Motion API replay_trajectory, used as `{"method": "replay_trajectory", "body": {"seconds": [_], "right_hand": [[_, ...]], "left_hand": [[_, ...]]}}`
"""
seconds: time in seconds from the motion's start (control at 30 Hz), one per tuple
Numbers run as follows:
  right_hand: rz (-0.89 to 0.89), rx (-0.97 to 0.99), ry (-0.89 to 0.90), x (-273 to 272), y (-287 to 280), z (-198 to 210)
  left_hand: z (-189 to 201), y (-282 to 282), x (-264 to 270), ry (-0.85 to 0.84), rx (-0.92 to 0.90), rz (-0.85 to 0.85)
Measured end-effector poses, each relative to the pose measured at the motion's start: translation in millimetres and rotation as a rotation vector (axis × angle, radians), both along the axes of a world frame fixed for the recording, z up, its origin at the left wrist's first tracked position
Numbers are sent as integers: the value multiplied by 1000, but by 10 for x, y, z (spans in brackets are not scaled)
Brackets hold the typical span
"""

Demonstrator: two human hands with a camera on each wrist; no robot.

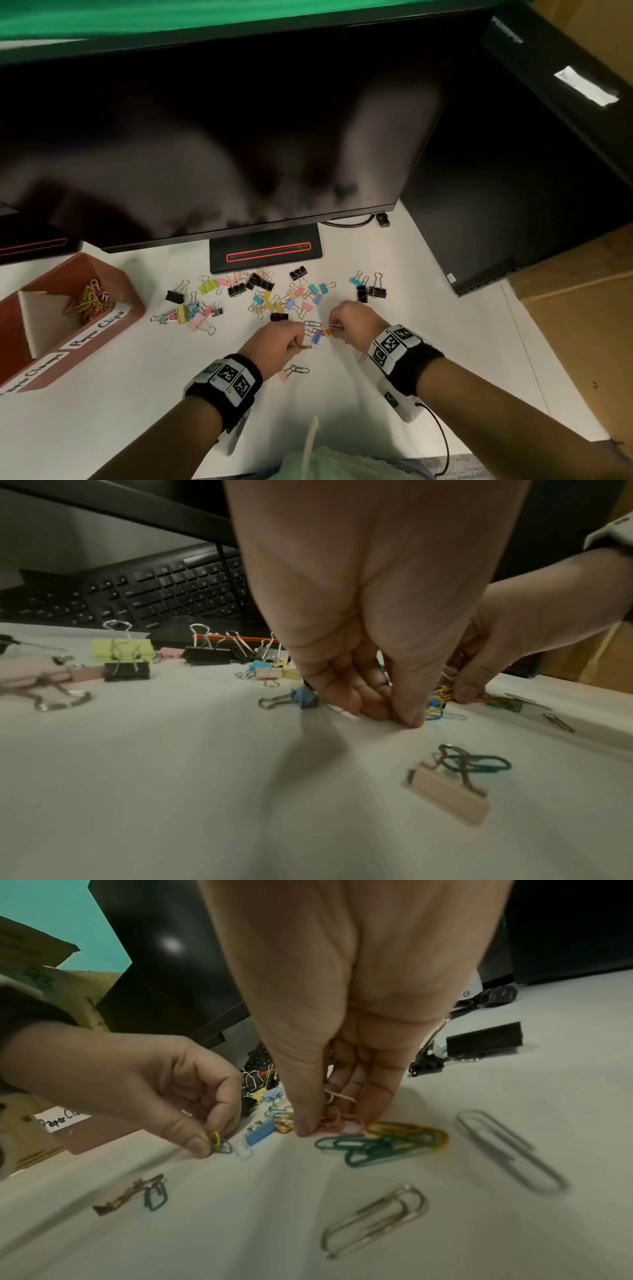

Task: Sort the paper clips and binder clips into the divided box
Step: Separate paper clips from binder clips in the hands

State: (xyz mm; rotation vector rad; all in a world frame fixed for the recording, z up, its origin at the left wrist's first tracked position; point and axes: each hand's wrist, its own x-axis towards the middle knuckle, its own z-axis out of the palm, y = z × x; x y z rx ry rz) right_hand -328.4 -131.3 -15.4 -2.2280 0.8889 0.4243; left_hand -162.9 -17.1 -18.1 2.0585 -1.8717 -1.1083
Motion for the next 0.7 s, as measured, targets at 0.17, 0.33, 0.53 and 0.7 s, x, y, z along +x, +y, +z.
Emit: {"method": "replay_trajectory", "body": {"seconds": [0.17,0.33,0.53,0.7], "right_hand": [[4,-17,20,-74,-31,-29],[-5,-7,6,-152,-79,20],[-47,-4,-99,-193,-112,118],[60,-28,-80,-30,66,30]], "left_hand": [[29,-17,7,81,-125,110],[16,-258,-63,29,-204,170],[-23,-407,-152,-71,-85,77],[-5,-391,-130,-102,-68,57]]}}
